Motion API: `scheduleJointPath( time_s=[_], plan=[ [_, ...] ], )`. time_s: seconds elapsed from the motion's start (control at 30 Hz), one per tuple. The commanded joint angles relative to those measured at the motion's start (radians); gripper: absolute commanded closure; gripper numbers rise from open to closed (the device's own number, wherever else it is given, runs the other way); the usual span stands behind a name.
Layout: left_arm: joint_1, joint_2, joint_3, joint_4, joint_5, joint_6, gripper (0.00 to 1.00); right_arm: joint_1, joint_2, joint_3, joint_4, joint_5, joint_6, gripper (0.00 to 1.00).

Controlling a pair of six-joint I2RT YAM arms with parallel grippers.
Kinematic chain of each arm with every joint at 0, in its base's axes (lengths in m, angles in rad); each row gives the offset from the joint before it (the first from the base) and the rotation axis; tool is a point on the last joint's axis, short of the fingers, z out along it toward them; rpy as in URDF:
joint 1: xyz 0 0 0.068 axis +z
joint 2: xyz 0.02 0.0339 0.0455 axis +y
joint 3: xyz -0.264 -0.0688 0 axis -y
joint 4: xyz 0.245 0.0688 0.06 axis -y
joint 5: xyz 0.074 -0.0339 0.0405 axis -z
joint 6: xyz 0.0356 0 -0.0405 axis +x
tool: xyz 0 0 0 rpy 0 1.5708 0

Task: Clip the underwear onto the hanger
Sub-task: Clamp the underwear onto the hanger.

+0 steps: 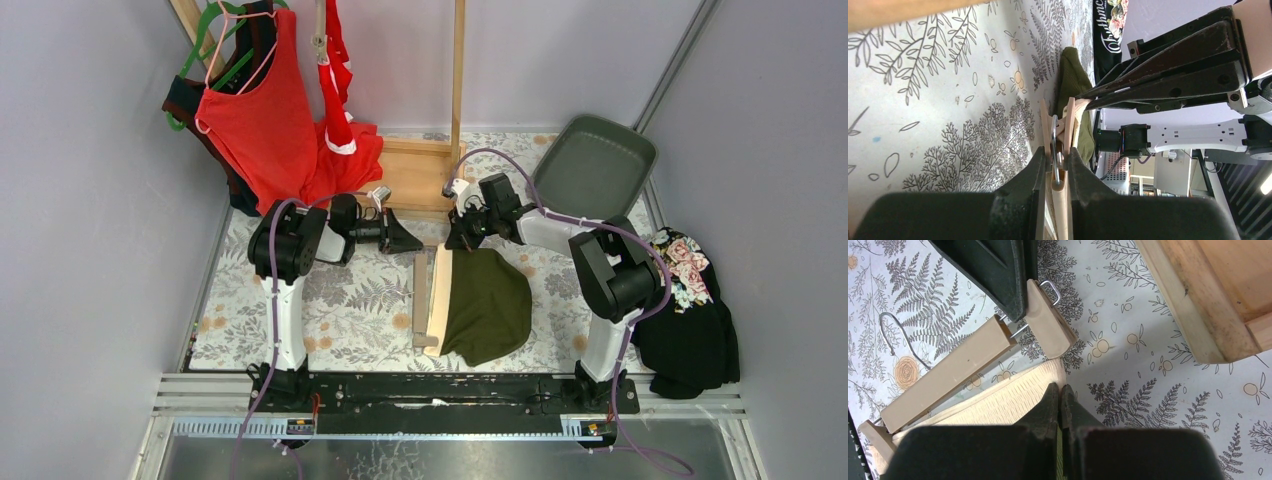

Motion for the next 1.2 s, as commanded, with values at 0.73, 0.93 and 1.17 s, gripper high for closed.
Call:
scheduleJointPath(
  time_s=[0.73,0.93,1.17],
  plan=[
    [-0.025,0.108,-0.032,0.619,0.089,-0.433,1.0,-0.02,-0.048,0.025,0.05,0.016,0.002,1.0],
    [-0.024,0.072,-0.027,0.364,0.061,-0.246,1.0,-0.027,-0.069,0.022,0.041,0.032,0.011,1.0],
    [-0.026,-0.067,0.04,-0.346,-0.073,0.255,1.0,-0.031,-0.07,0.022,0.047,0.035,0.021,1.0]
  ],
)
